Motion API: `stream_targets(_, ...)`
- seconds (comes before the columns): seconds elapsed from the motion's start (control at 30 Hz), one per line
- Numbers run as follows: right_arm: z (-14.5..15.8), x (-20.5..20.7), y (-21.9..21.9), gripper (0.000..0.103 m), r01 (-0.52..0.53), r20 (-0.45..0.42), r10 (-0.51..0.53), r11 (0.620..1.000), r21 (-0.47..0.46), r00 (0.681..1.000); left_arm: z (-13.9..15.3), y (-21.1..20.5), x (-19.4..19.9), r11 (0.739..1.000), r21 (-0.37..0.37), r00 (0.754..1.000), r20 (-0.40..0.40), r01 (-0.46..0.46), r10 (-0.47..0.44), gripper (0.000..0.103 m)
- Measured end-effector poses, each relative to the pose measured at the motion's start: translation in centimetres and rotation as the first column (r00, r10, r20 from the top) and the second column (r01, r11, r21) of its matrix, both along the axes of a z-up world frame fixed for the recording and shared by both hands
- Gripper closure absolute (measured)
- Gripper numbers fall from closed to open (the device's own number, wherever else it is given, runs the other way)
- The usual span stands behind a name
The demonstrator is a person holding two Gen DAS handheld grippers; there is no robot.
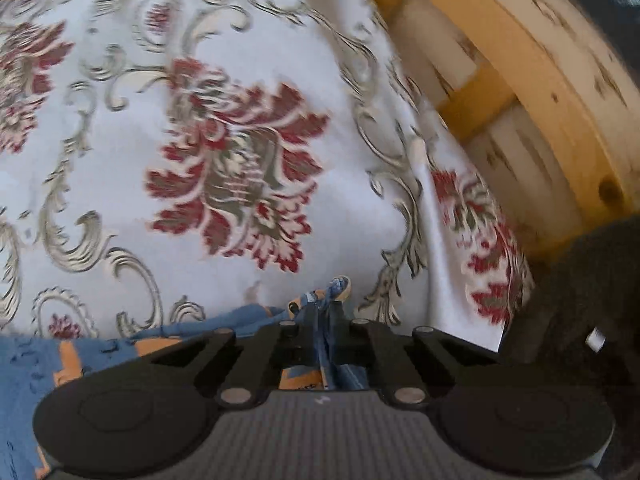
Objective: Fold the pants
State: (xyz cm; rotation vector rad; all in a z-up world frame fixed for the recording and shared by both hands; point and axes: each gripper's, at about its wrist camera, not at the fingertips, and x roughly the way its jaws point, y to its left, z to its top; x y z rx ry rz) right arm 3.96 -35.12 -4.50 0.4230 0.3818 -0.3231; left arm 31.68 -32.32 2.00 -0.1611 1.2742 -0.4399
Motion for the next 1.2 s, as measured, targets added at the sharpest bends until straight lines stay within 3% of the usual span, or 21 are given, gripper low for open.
stream_targets(0.1, -0.8, 0.4, -1.3, 0.097, 0.029, -0.047, -0.027, 0.998, 0.059, 0.999, -0.3, -0.6, 0.6, 1.000, 0.022, 1.000, -0.028, -0.011, 0.012, 0.098)
stream_targets(0.2, -1.0, 0.7, -0.9, 0.095, 0.028, -0.078, -0.026, 0.999, 0.021, 0.997, -1.8, -1.4, 1.0, 0.999, 0.036, 0.998, -0.060, 0.009, -0.007, 0.092)
stream_targets(0.27, -1.0, 0.7, -0.7, 0.086, 0.012, -0.084, -0.011, 1.000, 0.013, 0.996, -2.4, -2.2, 1.2, 0.999, 0.042, 0.998, -0.050, 0.030, -0.027, 0.071)
stream_targets(0.33, -1.0, 0.5, -0.6, 0.072, 0.001, -0.073, 0.001, 1.000, 0.031, 0.997, -2.3, -2.2, 1.2, 0.999, 0.012, 0.998, -0.047, 0.049, -0.048, 0.058)
stream_targets(0.37, -0.9, 0.6, -0.5, 0.069, -0.005, -0.073, 0.007, 0.999, 0.032, 0.997, -2.1, -2.0, 1.2, 0.998, -0.006, 0.997, -0.045, 0.055, -0.056, 0.048)
stream_targets(0.43, -1.0, 0.8, -0.2, 0.066, -0.002, -0.087, 0.003, 1.000, 0.007, 0.996, -1.5, -1.6, 1.2, 0.997, -0.024, 0.997, -0.038, 0.068, -0.069, 0.038)
stream_targets(0.63, -1.3, 1.0, 0.6, 0.066, 0.004, -0.130, -0.012, 0.998, -0.061, 0.991, 0.0, 0.5, 0.5, 0.994, -0.047, 0.995, 0.019, 0.101, -0.100, 0.038)
stream_targets(0.77, -1.6, 1.2, 0.3, 0.063, 0.005, -0.137, -0.010, 0.999, -0.035, 0.990, -0.6, 2.5, 0.1, 0.985, 0.077, 0.980, 0.117, 0.155, -0.163, 0.038)
stream_targets(0.83, -1.7, 1.4, 0.0, 0.059, 0.002, -0.131, -0.004, 1.000, -0.016, 0.991, -1.3, 3.6, 0.2, 0.975, 0.099, 0.967, 0.144, 0.197, -0.210, 0.038)
stream_targets(0.93, -1.8, 1.5, -0.5, 0.053, -0.001, -0.112, 0.005, 0.999, 0.040, 0.994, -2.5, 4.9, 0.7, 0.964, 0.024, 0.961, 0.076, 0.266, -0.267, 0.038)
stream_targets(1.07, -1.8, 1.0, -0.6, 0.053, -0.016, -0.102, 0.025, 0.996, 0.087, 0.994, -3.3, 4.3, 2.8, 0.944, -0.084, 0.948, 0.028, 0.318, -0.317, 0.037)
stream_targets(1.2, -2.1, 1.6, -1.1, 0.054, -0.024, -0.114, 0.037, 0.993, 0.114, 0.993, -4.4, 1.8, 5.1, 0.893, -0.148, 0.899, -0.050, 0.424, -0.435, 0.029)
